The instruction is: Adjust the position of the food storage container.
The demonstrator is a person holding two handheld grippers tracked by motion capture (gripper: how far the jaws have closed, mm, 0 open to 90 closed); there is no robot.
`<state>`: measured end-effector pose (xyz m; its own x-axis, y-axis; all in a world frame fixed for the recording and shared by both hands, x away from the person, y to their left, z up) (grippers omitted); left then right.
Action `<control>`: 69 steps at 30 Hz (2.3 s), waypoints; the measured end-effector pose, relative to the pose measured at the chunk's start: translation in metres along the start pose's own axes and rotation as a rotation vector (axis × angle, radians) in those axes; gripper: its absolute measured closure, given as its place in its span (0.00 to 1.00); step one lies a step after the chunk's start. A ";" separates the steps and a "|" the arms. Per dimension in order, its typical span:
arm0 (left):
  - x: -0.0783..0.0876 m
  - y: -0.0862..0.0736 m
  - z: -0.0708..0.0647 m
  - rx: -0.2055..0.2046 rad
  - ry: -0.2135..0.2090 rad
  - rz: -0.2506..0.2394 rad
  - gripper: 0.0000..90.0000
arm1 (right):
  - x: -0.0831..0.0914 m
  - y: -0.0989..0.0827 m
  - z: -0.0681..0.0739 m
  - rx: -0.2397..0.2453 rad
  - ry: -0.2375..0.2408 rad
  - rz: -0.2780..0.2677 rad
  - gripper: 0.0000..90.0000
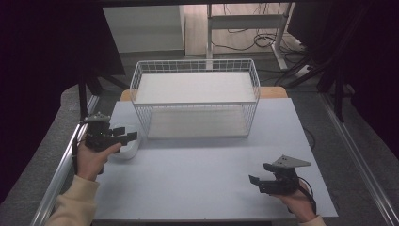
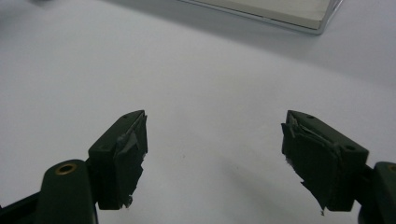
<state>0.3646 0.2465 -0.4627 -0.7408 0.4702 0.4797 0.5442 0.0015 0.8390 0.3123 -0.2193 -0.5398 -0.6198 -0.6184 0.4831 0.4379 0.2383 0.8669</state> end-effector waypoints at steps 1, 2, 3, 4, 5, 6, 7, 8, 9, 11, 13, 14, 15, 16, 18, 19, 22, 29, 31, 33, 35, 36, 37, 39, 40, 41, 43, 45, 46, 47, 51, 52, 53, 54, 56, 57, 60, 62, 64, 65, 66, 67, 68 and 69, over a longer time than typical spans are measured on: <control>-0.002 0.005 0.005 0.005 0.012 0.001 0.43 | 0.000 0.000 0.000 -0.001 -0.001 0.001 0.25; -0.004 0.008 0.008 0.008 0.016 0.004 0.44 | 0.000 0.000 0.000 0.001 -0.002 0.002 0.25; -0.007 0.013 0.013 0.009 0.027 0.012 0.45 | 0.000 -0.001 -0.001 0.001 -0.005 0.004 0.25; -0.007 0.013 0.013 0.009 0.027 0.012 0.45 | 0.000 -0.001 -0.001 0.000 -0.005 0.005 0.25; -0.009 0.015 0.015 0.011 0.029 0.013 0.45 | 0.000 -0.001 -0.001 0.000 -0.005 0.005 0.25; -0.014 0.017 0.019 0.016 0.028 0.021 0.47 | -0.001 -0.001 -0.001 0.000 -0.004 0.008 0.25; -0.021 0.020 0.025 0.008 0.039 0.040 0.48 | -0.001 -0.002 -0.001 0.000 -0.004 0.011 0.25; -0.025 0.021 0.030 0.004 0.054 0.051 0.49 | -0.001 -0.002 -0.001 0.003 -0.005 0.012 0.25; -0.025 0.021 0.030 0.004 0.054 0.051 0.51 | -0.002 -0.002 -0.001 0.002 -0.005 0.014 0.25; -0.031 0.022 0.039 0.022 0.069 0.060 0.54 | -0.002 -0.003 -0.001 0.004 -0.005 0.014 0.25; -0.038 0.023 0.055 0.050 0.104 0.073 0.58 | -0.002 -0.003 0.000 0.009 -0.006 0.017 0.25; -0.038 0.023 0.055 0.050 0.104 0.073 0.59 | -0.002 -0.003 0.000 0.009 -0.006 0.017 0.25; -0.039 0.023 0.059 0.054 0.111 0.075 0.61 | -0.002 -0.004 0.000 0.010 -0.006 0.023 0.25; -0.041 0.022 0.063 0.052 0.118 0.082 0.61 | -0.002 -0.004 0.000 0.010 -0.006 0.023 0.25; -0.046 0.021 0.074 0.043 0.138 0.098 0.68 | -0.003 -0.005 -0.001 0.013 -0.007 0.027 0.25; -0.046 0.021 0.074 0.043 0.138 0.098 0.71 | -0.003 -0.006 -0.001 0.013 -0.008 0.030 0.25; -0.055 0.017 0.083 0.050 0.141 0.122 0.78 | -0.004 -0.007 -0.002 0.013 -0.010 0.034 0.25; -0.071 0.012 0.097 0.102 0.143 0.153 0.95 | -0.003 -0.005 0.001 0.007 -0.003 0.029 0.25; -0.075 0.011 0.101 0.114 0.141 0.162 0.99 | -0.004 -0.006 0.000 0.005 -0.001 0.030 0.25; -0.077 0.011 0.104 0.121 0.143 0.166 1.00 | -0.004 -0.006 0.000 0.002 -0.002 0.032 0.25; -0.085 0.010 0.109 0.126 0.155 0.189 1.00 | -0.004 -0.007 -0.001 0.000 -0.006 0.036 0.25; -0.085 0.010 0.109 0.126 0.155 0.189 1.00 | -0.004 -0.008 -0.001 0.001 -0.007 0.036 0.25; -0.087 0.010 0.111 0.128 0.160 0.194 1.00 | -0.004 -0.008 -0.001 0.001 -0.007 0.036 0.25; -0.091 0.007 0.114 0.125 0.165 0.213 1.00 | -0.004 -0.007 -0.002 0.000 -0.008 0.035 0.25; -0.093 0.006 0.114 0.127 0.169 0.219 1.00 | -0.004 -0.008 -0.002 0.001 -0.009 0.036 0.25; -0.095 0.004 0.116 0.123 0.171 0.232 1.00 | -0.005 -0.008 -0.002 0.002 -0.009 0.037 0.25; -0.098 0.000 0.118 0.127 0.179 0.242 1.00 | -0.005 -0.008 -0.002 0.001 -0.008 0.039 0.25; -0.100 -0.002 0.119 0.125 0.185 0.255 1.00 | -0.006 -0.009 -0.002 -0.001 -0.006 0.043 0.25; -0.101 -0.003 0.119 0.120 0.185 0.260 1.00 | -0.006 -0.010 -0.002 0.003 -0.005 0.044 0.25; -0.102 -0.003 0.119 0.118 0.181 0.262 1.00 | -0.007 -0.010 -0.001 0.001 -0.004 0.048 0.25; -0.101 -0.004 0.119 0.122 0.175 0.271 1.00 | -0.007 -0.010 -0.001 0.005 -0.005 0.047 0.25; -0.101 -0.004 0.119 0.122 0.175 0.271 1.00 | -0.007 -0.010 -0.001 0.005 -0.005 0.047 0.25; -0.100 -0.005 0.118 0.112 0.172 0.281 1.00 | -0.007 -0.010 -0.001 0.004 -0.006 0.048 0.25; -0.100 -0.005 0.118 0.112 0.172 0.281 1.00 | -0.007 -0.010 -0.001 0.004 -0.006 0.048 0.25; -0.099 -0.006 0.117 0.110 0.171 0.284 1.00 | -0.007 -0.010 -0.001 0.005 -0.005 0.048 0.25; -0.099 -0.006 0.117 0.110 0.170 0.282 1.00 | -0.007 -0.010 0.000 0.006 -0.005 0.048 0.25; -0.098 -0.007 0.117 0.117 0.168 0.286 1.00 | -0.006 -0.009 0.000 0.008 -0.006 0.045 0.25; -0.098 -0.007 0.117 0.121 0.170 0.295 1.00 | -0.006 -0.009 0.000 0.009 -0.005 0.045 0.25; -0.097 -0.009 0.116 0.121 0.170 0.309 1.00 | -0.006 -0.009 0.000 0.008 -0.004 0.044 0.25; -0.097 -0.009 0.116 0.121 0.170 0.309 1.00 | -0.006 -0.009 0.000 0.008 -0.004 0.044 0.25; -0.096 -0.009 0.116 0.122 0.170 0.315 1.00 | -0.006 -0.009 0.000 0.007 -0.004 0.044 0.25; -0.094 -0.011 0.114 0.118 0.171 0.329 1.00 | -0.006 -0.009 0.000 0.005 -0.004 0.044 0.25; -0.094 -0.011 0.114 0.118 0.171 0.329 1.00 | -0.005 -0.009 0.000 0.003 -0.004 0.045 0.25; -0.092 -0.013 0.113 0.112 0.168 0.340 1.00 | -0.005 -0.009 0.000 0.003 -0.004 0.045 0.25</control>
<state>0.4700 0.3030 -0.5462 -0.5599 0.3099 0.7684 0.8024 -0.0285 0.5962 0.3117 -0.2180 -0.5501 -0.6026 -0.6037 0.5219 0.4635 0.2675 0.8447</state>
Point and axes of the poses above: each handheld gripper's, and its own axes: x roughly backward along the jaws, y roughly out of its top, z roughly to its left, the point moved 8 cm from there along -x, roughly forward along the jaws, and after that the axes turned 10 degrees about -z, right-handed, at the moved point
